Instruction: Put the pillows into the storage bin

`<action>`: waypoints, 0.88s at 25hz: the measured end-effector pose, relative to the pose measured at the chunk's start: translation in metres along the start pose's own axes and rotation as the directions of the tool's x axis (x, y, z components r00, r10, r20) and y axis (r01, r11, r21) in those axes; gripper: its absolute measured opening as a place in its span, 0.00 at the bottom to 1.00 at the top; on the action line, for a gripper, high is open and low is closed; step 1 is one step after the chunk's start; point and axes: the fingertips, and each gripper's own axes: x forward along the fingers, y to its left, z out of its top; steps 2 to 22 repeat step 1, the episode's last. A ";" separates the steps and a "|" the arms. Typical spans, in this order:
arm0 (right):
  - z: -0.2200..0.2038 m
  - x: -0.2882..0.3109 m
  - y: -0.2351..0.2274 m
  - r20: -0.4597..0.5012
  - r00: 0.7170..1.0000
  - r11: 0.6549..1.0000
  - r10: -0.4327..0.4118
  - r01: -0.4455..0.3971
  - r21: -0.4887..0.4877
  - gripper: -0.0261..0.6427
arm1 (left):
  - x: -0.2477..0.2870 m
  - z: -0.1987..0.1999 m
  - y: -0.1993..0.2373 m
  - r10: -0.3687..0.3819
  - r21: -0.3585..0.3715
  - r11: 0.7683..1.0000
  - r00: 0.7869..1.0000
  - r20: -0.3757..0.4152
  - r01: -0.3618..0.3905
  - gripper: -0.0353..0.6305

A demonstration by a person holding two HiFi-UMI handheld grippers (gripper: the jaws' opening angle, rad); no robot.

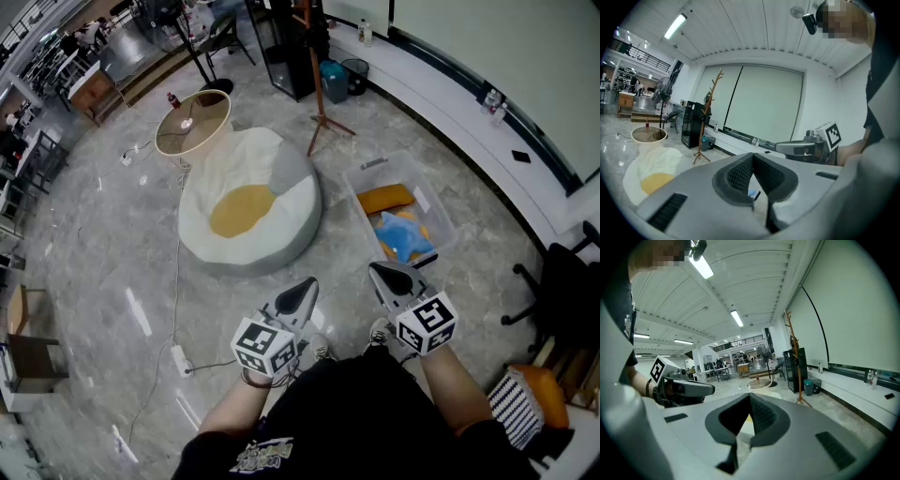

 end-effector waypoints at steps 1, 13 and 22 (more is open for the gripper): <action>0.000 -0.001 0.000 0.001 1.000 1.000 -0.001 0.001 0.000 0.04 | 0.000 0.000 -0.001 -0.001 0.001 1.000 1.000 -0.001 0.001 0.06; 0.000 -0.001 0.000 0.001 1.000 1.000 -0.001 0.001 0.000 0.04 | 0.000 0.000 -0.001 -0.001 0.001 1.000 1.000 -0.001 0.001 0.06; 0.000 -0.001 0.000 0.001 1.000 1.000 -0.001 0.001 0.000 0.04 | 0.000 0.000 -0.001 -0.001 0.001 1.000 1.000 -0.001 0.001 0.06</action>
